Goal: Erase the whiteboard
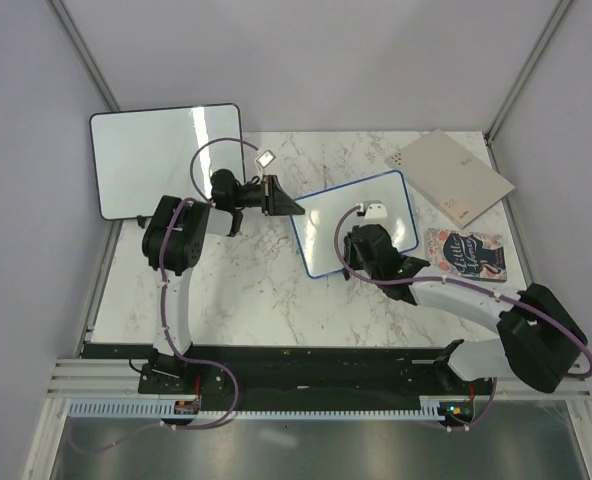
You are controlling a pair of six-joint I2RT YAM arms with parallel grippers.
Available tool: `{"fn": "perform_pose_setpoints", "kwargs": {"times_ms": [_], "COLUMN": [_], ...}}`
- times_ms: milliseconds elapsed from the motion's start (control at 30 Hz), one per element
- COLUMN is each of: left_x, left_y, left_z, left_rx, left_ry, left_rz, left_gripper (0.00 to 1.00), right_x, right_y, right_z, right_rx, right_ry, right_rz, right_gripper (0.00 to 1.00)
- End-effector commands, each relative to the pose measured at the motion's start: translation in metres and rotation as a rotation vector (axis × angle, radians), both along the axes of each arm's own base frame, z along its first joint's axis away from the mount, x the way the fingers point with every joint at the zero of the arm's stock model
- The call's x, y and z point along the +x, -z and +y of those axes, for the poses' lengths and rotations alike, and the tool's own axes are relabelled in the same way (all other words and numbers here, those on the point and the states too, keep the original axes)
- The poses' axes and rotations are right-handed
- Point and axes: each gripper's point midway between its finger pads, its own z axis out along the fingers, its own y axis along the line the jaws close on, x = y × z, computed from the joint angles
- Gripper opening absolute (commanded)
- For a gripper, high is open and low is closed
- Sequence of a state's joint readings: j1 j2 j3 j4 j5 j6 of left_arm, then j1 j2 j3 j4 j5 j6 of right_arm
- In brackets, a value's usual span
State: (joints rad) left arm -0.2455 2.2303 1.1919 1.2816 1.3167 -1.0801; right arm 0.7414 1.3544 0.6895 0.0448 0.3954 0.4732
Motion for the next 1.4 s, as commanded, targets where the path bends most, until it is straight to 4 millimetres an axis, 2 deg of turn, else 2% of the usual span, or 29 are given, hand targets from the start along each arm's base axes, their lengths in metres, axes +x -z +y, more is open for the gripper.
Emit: {"fn": "perform_pose_setpoints", "kwargs": {"times_ms": [0, 67, 233, 333, 500, 533, 600, 633, 667, 700, 733, 767, 800, 833, 900, 933, 967, 1000, 1167, 1367], "left_x": [-0.015, -0.014, -0.020, -0.023, -0.021, -0.021, -0.020, -0.021, -0.021, -0.021, -0.022, -0.022, -0.022, -0.022, -0.021, -0.021, -0.020, -0.020, -0.018, -0.020], "left_y": [-0.054, -0.055, -0.064, -0.068, -0.076, -0.077, -0.081, -0.081, -0.082, -0.084, -0.085, -0.086, -0.087, -0.089, -0.093, -0.096, -0.099, -0.099, -0.103, -0.093], "left_z": [0.001, -0.001, -0.014, -0.018, -0.020, -0.021, -0.022, -0.022, -0.024, -0.025, -0.026, -0.027, -0.028, -0.029, -0.030, -0.029, -0.028, -0.027, -0.024, -0.023], "left_rx": [-0.088, -0.091, -0.107, -0.117, -0.143, -0.147, -0.165, -0.169, -0.175, -0.183, -0.188, -0.193, -0.201, -0.205, -0.216, -0.221, -0.229, -0.229, -0.244, -0.224], "left_ry": [0.058, 0.061, 0.085, 0.087, 0.042, 0.035, 0.006, -0.005, -0.016, -0.028, -0.038, -0.044, -0.057, -0.060, -0.077, -0.086, -0.103, -0.112, -0.161, -0.172], "left_rz": [-0.424, -0.422, -0.434, -0.430, -0.422, -0.417, -0.409, -0.400, -0.399, -0.397, -0.395, -0.396, -0.387, -0.386, -0.379, -0.385, -0.386, -0.389, -0.391, -0.397], "left_gripper": [0.02, 0.02, 0.02, 0.02, 0.02, 0.02, 0.02, 0.02, 0.02, 0.02, 0.02, 0.02, 0.02, 0.02, 0.02, 0.02, 0.02, 0.02, 0.02, 0.02], "right_x": [-0.007, -0.001, 0.022, 0.033, 0.031, 0.027, 0.019, 0.012, 0.007, 0.000, -0.009, -0.016, -0.021, -0.028, -0.036, -0.041, -0.045, -0.049, -0.057, -0.055], "right_y": [-0.022, -0.034, -0.045, -0.068, -0.098, -0.097, -0.108, -0.101, -0.110, -0.107, -0.093, -0.099, -0.096, -0.084, -0.086, -0.076, -0.079, -0.070, -0.061, -0.057], "right_z": [-0.011, -0.008, 0.009, 0.019, 0.017, 0.014, 0.010, 0.005, 0.001, -0.002, -0.006, -0.009, -0.010, -0.015, -0.023, -0.028, -0.031, -0.035, -0.042, -0.039], "right_rx": [0.088, 0.088, 0.042, 0.063, 0.087, 0.073, 0.096, 0.082, 0.106, 0.111, 0.102, 0.128, 0.136, 0.131, 0.146, 0.131, 0.144, 0.134, 0.148, 0.151], "right_ry": [0.026, 0.015, -0.006, -0.014, -0.029, -0.028, -0.035, -0.040, -0.039, -0.040, -0.052, -0.061, -0.067, -0.067, -0.056, -0.049, -0.045, -0.041, -0.026, -0.024], "right_rz": [-0.079, -0.127, -0.150, -0.192, -0.239, -0.223, -0.230, -0.204, -0.222, -0.205, -0.168, -0.179, -0.170, -0.139, -0.145, -0.123, -0.132, -0.117, -0.099, -0.090], "right_gripper": [0.00, 0.00, 0.00, 0.00, 0.00, 0.00, 0.00, 0.00, 0.00, 0.00, 0.00, 0.00, 0.00, 0.00, 0.00, 0.00, 0.00, 0.00, 0.00, 0.00]}}
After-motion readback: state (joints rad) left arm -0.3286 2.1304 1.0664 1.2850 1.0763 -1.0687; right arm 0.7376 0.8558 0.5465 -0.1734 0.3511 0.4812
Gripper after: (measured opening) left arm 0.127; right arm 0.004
